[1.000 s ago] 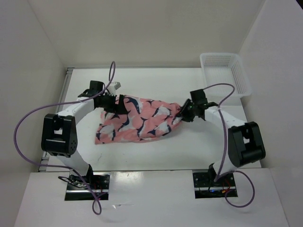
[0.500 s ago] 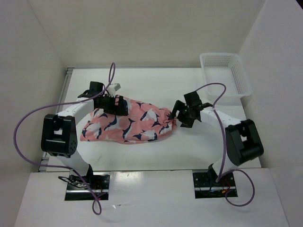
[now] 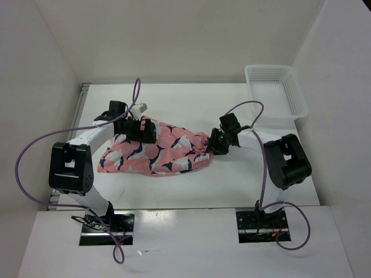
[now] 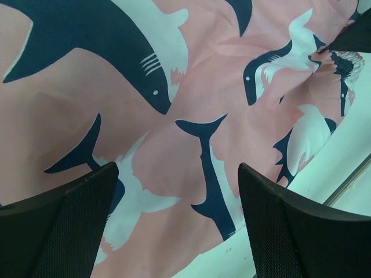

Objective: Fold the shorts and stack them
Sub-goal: Fold the shorts

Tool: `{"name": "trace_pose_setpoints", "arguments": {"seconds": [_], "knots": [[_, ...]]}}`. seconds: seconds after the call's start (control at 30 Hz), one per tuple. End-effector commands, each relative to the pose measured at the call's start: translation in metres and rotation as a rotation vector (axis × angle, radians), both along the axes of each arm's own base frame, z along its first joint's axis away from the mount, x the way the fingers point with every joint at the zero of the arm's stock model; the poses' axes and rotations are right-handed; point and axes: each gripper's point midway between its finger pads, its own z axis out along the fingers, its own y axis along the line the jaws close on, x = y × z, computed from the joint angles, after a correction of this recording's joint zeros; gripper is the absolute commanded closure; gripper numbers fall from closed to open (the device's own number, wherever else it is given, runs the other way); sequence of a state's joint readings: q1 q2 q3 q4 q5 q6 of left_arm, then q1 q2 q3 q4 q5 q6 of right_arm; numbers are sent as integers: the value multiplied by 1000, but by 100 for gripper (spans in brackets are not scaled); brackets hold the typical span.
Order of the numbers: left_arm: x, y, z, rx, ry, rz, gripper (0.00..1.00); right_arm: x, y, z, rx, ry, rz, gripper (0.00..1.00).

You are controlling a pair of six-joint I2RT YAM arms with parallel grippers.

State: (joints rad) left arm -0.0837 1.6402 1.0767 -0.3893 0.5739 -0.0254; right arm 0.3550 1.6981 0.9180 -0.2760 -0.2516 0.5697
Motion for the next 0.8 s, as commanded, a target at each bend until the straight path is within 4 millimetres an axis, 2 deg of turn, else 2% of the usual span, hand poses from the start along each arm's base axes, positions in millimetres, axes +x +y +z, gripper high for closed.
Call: {"name": "trace_pose_setpoints", "arguments": {"seconds": [0.0,0.03,0.13,0.2,0.3,0.43,0.53,0.57,0.63,0.67,0.77], "knots": [[0,3,11,-10,-42,-14,9,10,17,4,28,-52,37,61],[0,3,11,-10,-42,-14,9,12,14,3,14,-54,15,75],[-1,0,10,-28,-31,-25,9,27,5,21,-33,-111,-49,100],[-1,0,10,-28,-31,-26,9,37,-1,38,-61,-158,-80,100],[-2,-1,12,-35,-29,-30,9,47,-16,75,-93,-236,-138,100],[1,-5,21,-59,-40,-45,9,51,-38,124,-86,-316,-184,100],[1,-9,26,-80,-48,-59,9,53,-54,144,-109,-343,-188,100],[1,-9,26,-80,-48,-59,9,46,-57,144,-120,-330,-178,100],[4,-7,26,-72,-59,-53,9,49,-67,156,-129,-350,-181,100],[4,-7,26,-72,-59,-53,9,46,-68,156,-135,-334,-179,100],[3,-14,22,-91,-45,-76,9,49,-90,169,-169,-361,-200,100]]}}
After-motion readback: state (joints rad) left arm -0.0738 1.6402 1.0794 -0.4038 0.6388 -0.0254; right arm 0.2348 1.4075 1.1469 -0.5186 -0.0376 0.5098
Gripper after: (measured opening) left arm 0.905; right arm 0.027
